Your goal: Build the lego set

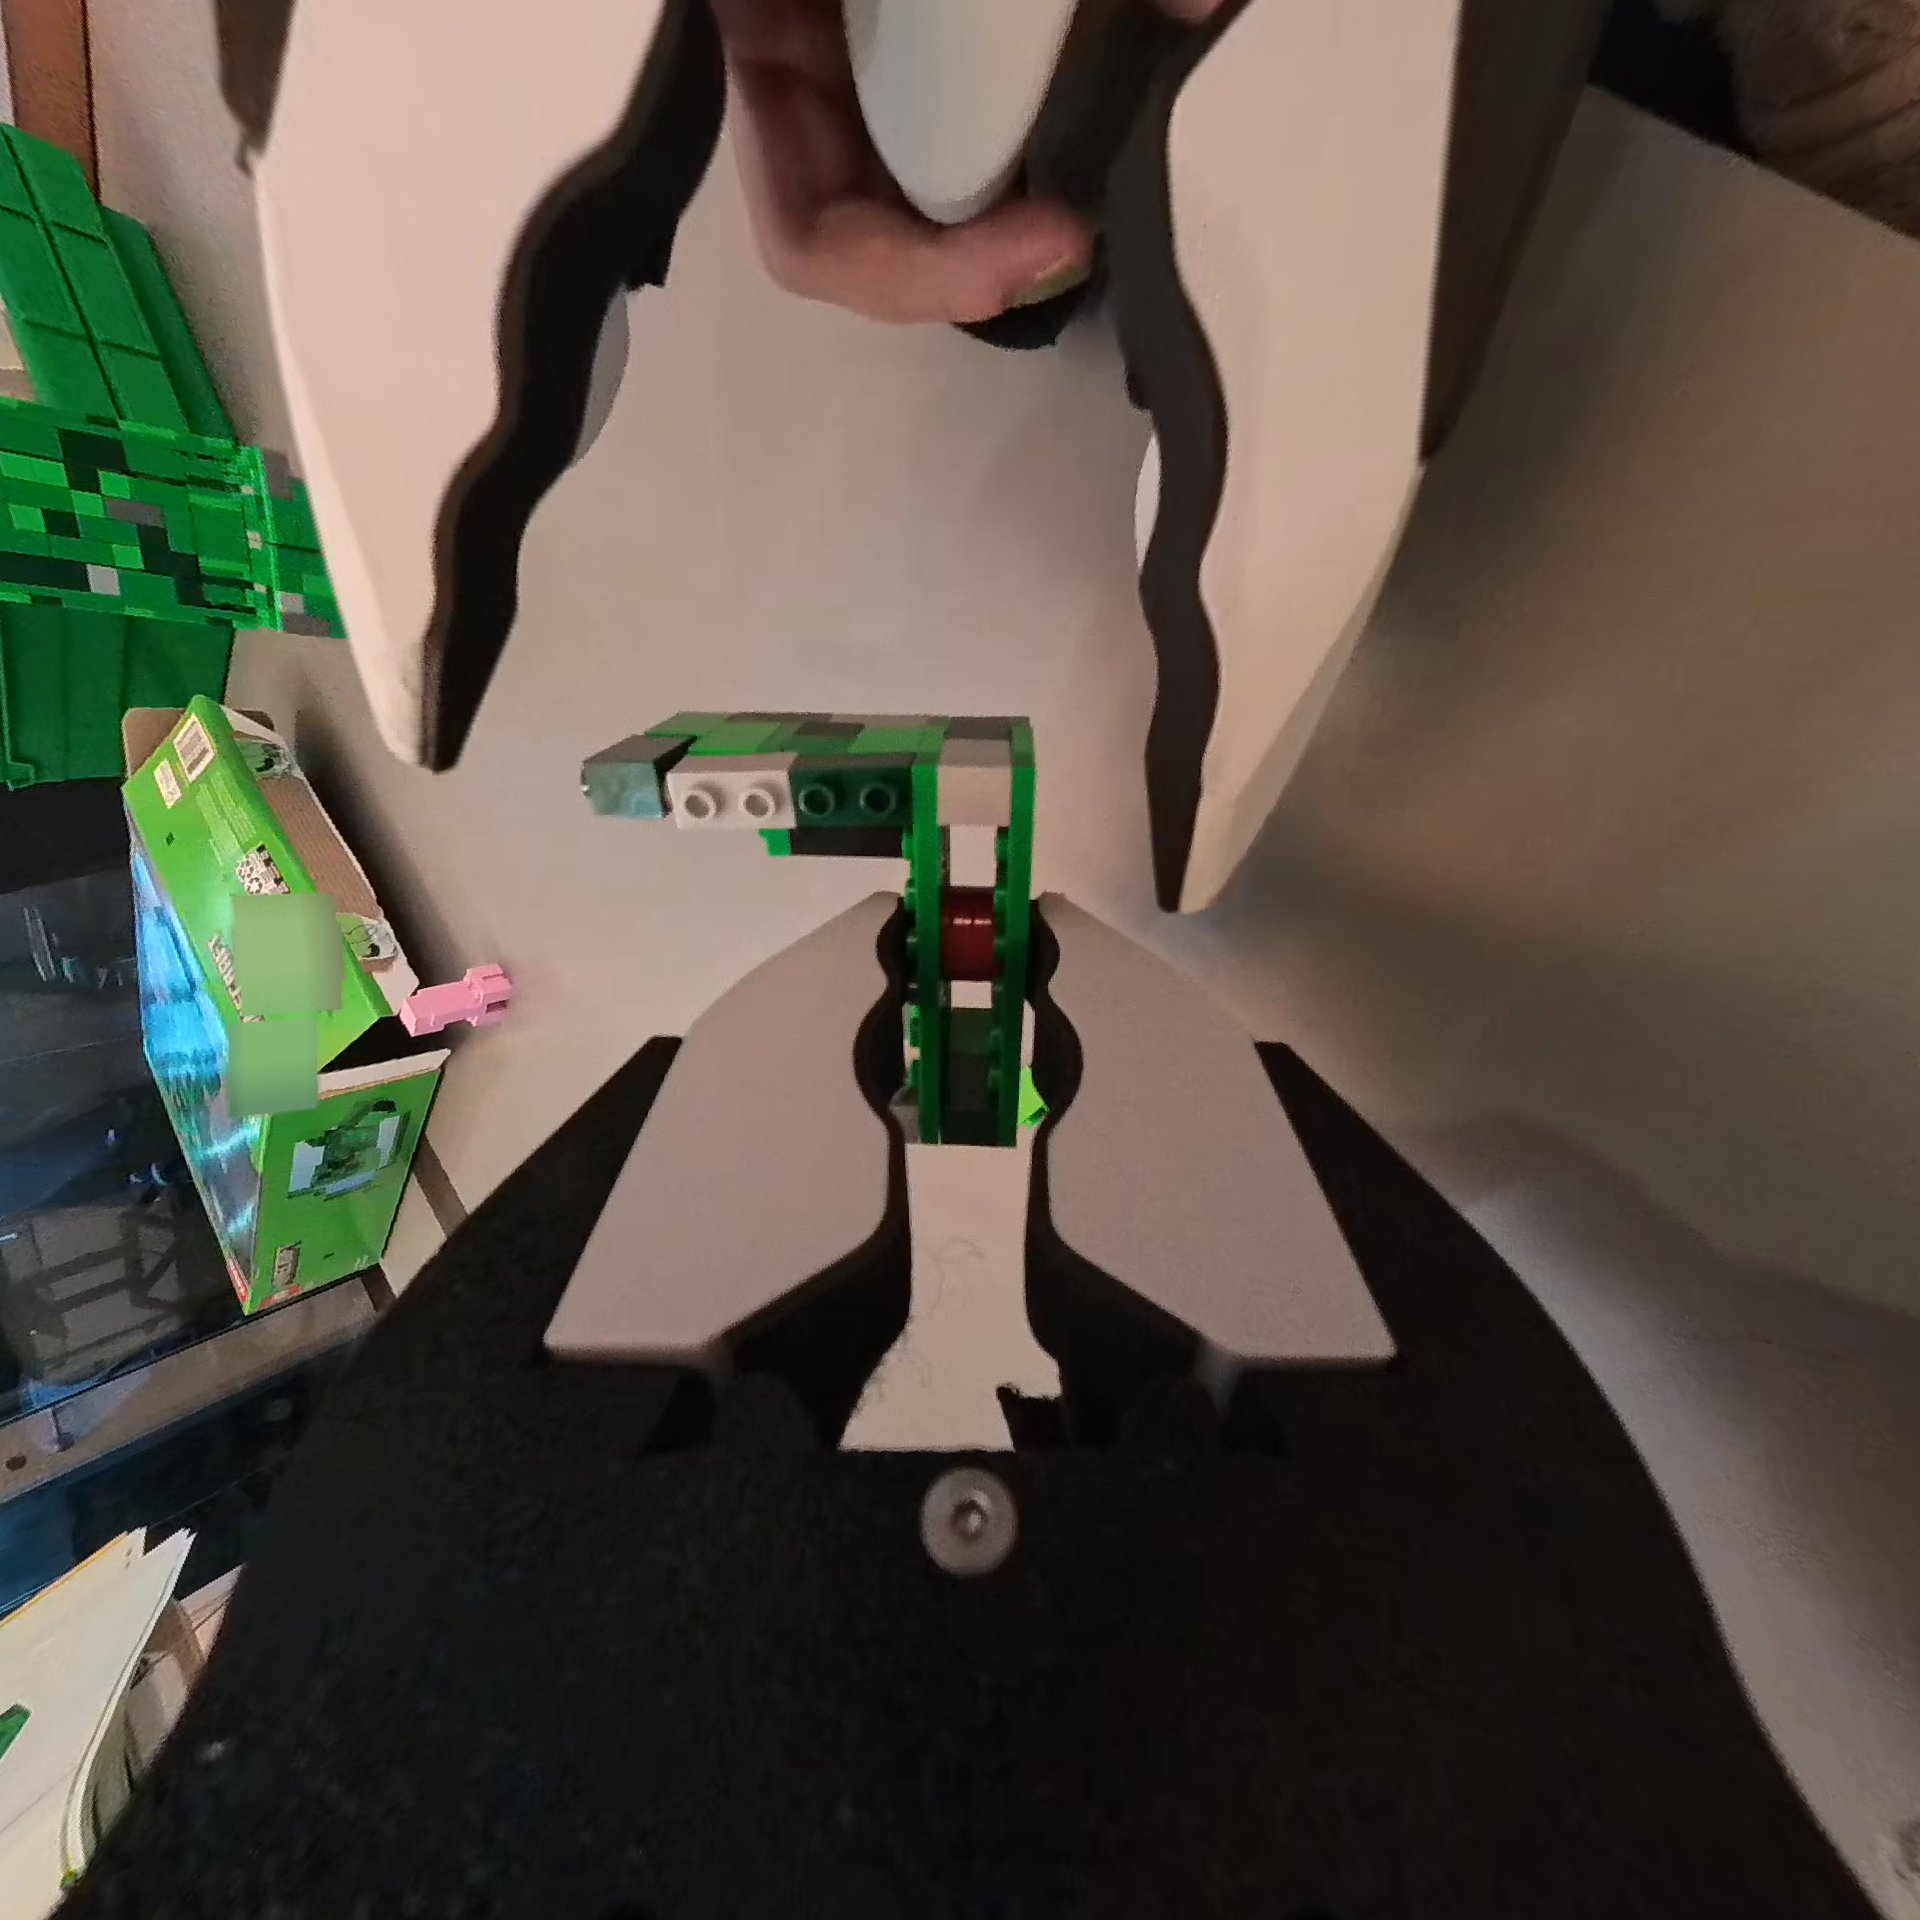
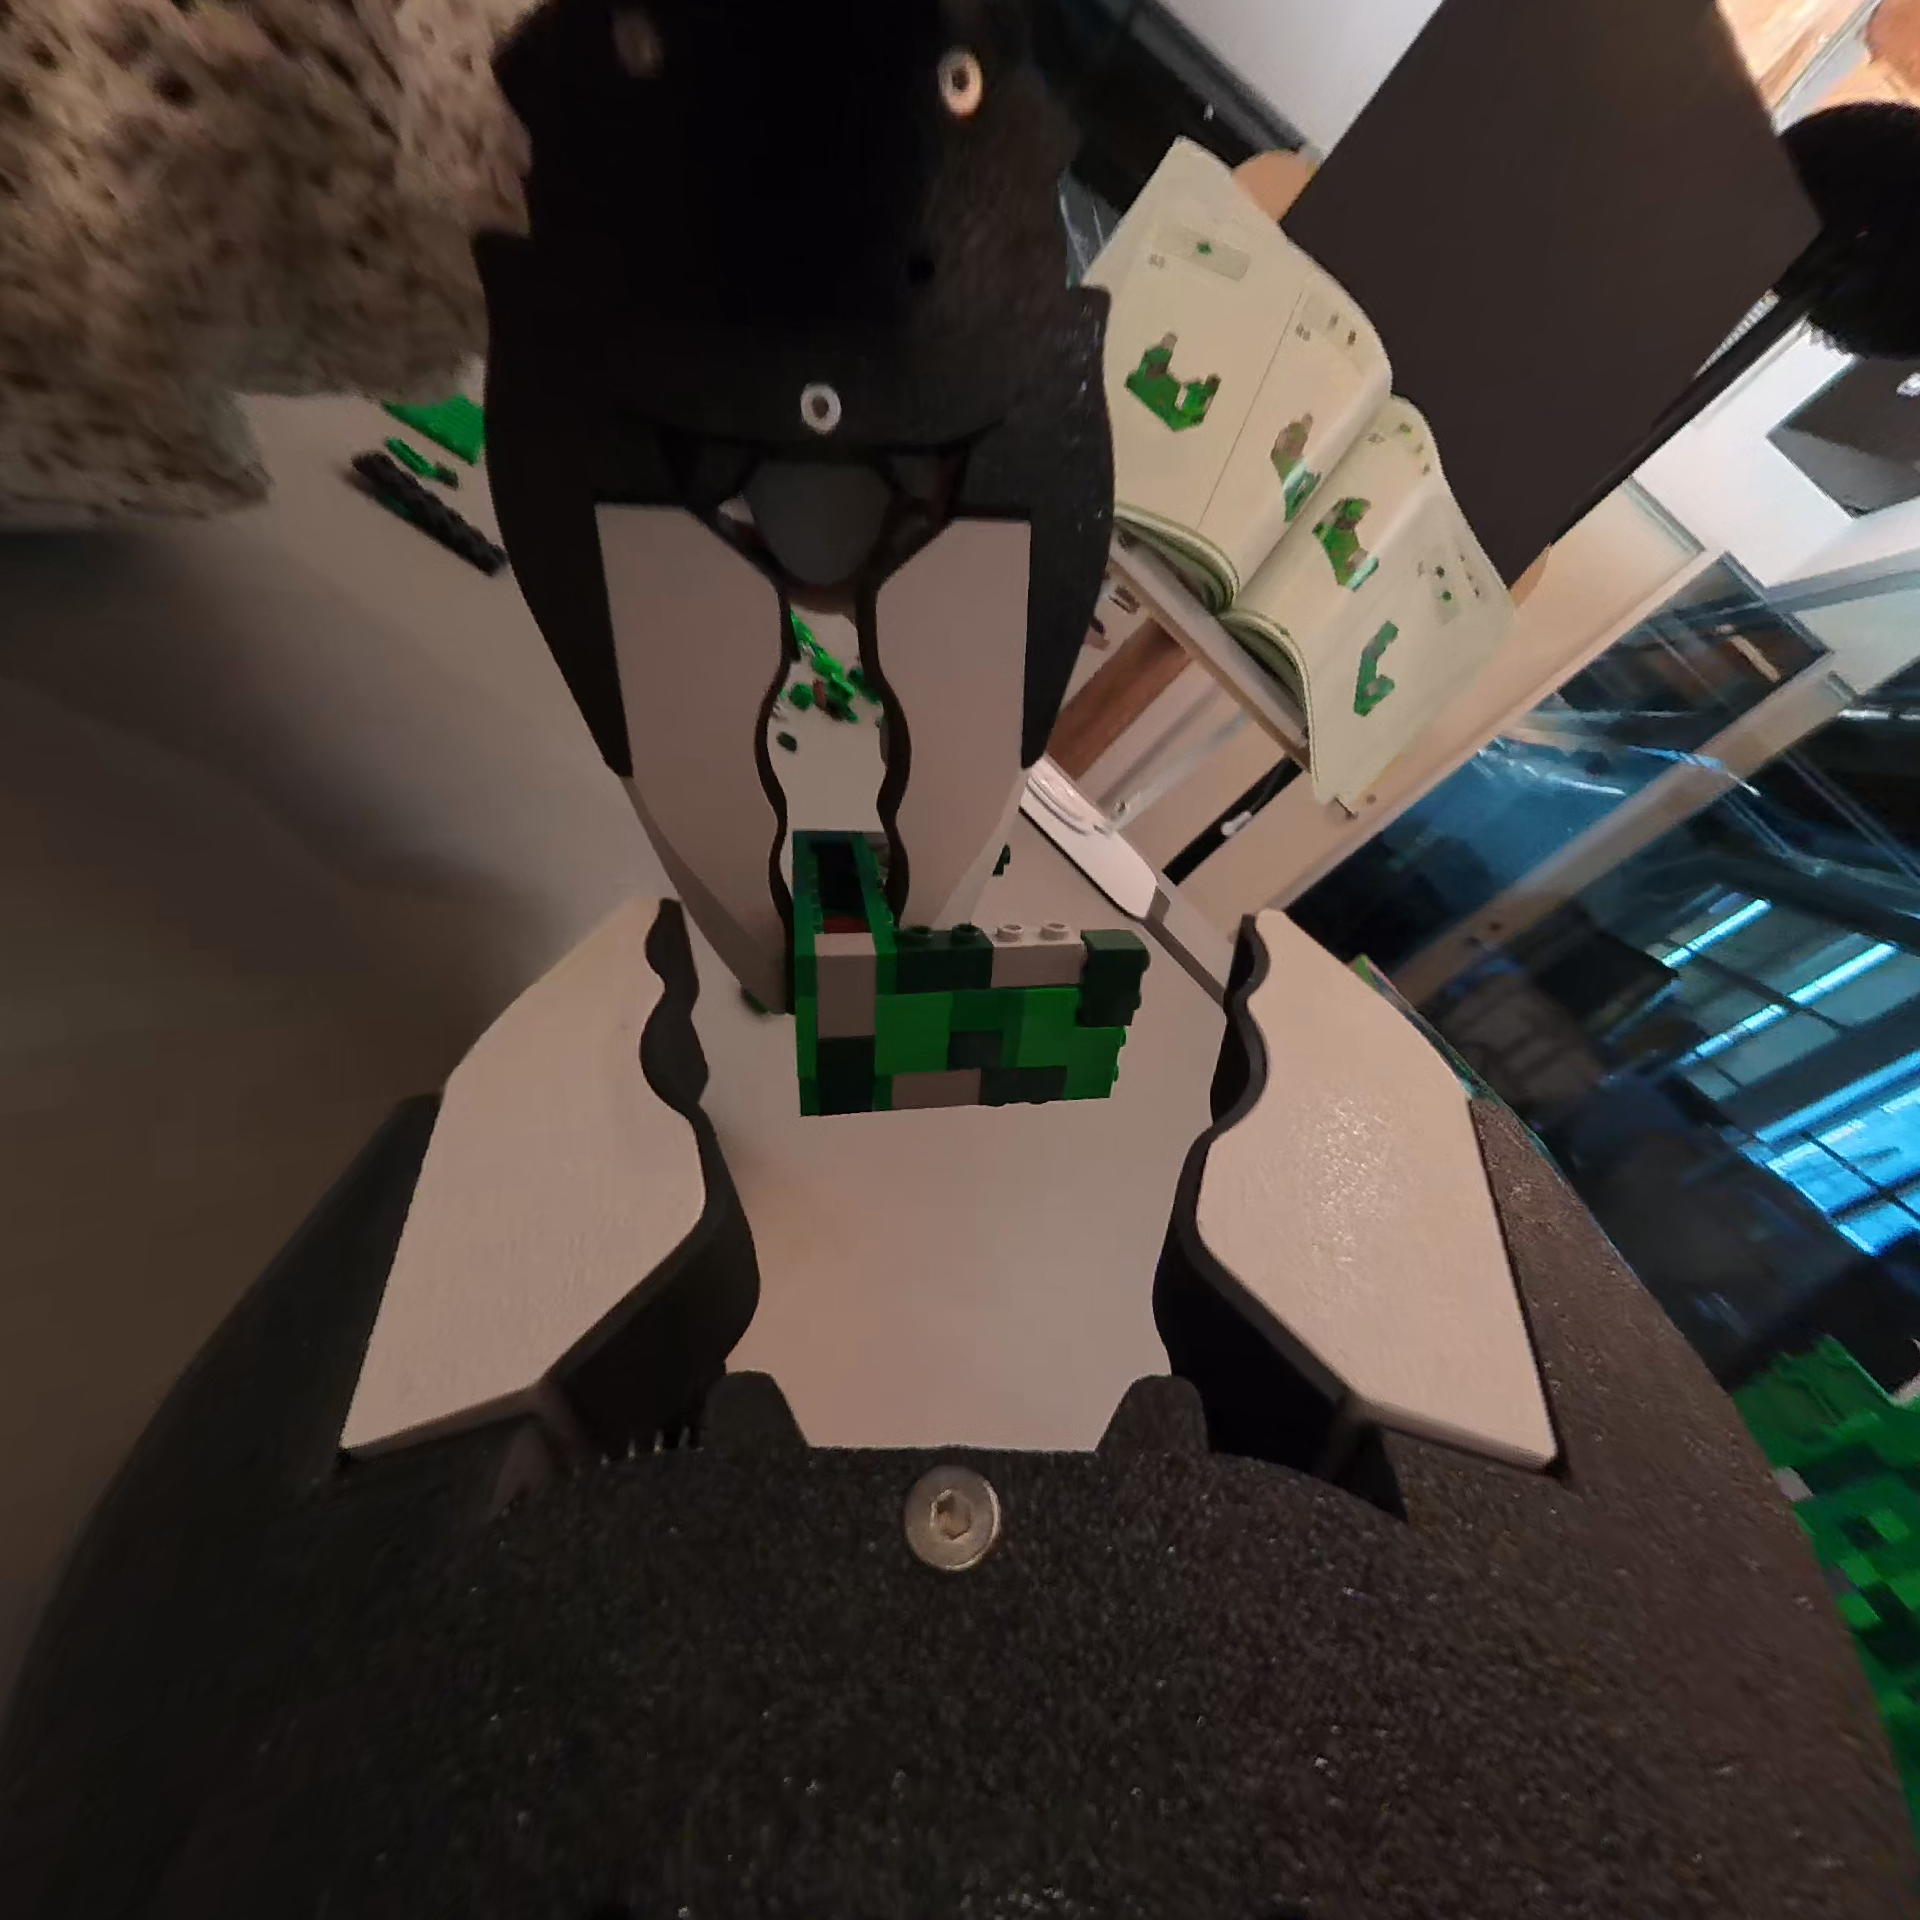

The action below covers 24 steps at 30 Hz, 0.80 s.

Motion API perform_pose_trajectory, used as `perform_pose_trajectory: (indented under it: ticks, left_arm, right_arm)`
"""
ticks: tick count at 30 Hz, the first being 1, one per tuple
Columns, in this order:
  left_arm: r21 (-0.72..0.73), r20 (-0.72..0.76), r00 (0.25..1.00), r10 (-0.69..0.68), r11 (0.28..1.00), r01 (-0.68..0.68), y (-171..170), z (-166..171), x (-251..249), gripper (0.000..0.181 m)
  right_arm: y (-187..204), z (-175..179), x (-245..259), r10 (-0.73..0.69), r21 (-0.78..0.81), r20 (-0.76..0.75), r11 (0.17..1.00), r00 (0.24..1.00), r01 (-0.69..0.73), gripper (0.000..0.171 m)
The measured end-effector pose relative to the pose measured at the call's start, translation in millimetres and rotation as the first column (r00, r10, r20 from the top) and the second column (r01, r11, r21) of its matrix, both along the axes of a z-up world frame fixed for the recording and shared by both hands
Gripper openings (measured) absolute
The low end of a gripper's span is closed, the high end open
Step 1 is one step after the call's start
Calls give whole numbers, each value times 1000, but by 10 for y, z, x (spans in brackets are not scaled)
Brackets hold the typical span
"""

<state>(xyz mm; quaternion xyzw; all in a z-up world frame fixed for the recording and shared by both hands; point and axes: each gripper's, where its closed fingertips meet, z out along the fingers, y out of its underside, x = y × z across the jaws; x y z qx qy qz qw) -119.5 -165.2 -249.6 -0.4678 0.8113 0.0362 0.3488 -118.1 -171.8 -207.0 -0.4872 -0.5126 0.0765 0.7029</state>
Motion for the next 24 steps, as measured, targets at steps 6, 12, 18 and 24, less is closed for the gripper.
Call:
perform_pose_trajectory:
  ticks: [6, 12, 18, 24]
  left_arm:
    - [1, 0, 1000, -1, 1000, 1, -4, 5, 1, 19]
    - [7, -8, 1000, 3, 1000, -3, 4, -1, -7, 19]
    - [9, -13, 1000, 7, 1000, -7, 14, -6, -16, 19]
    - [12, -20, 1000, 6, 1000, -6, 10, -14, -18, 19]
  right_arm:
    - [65, -68, -16, -22, -39, 28, 999, 999, 23, 93]
    - [87, -94, -24, -29, -51, 40, 998, 999, 31, 86]
    - [94, -101, -30, -31, -50, 45, 998, 998, 33, 85]
    - [87, -127, -35, -20, -60, 58, 998, 998, 23, 81]
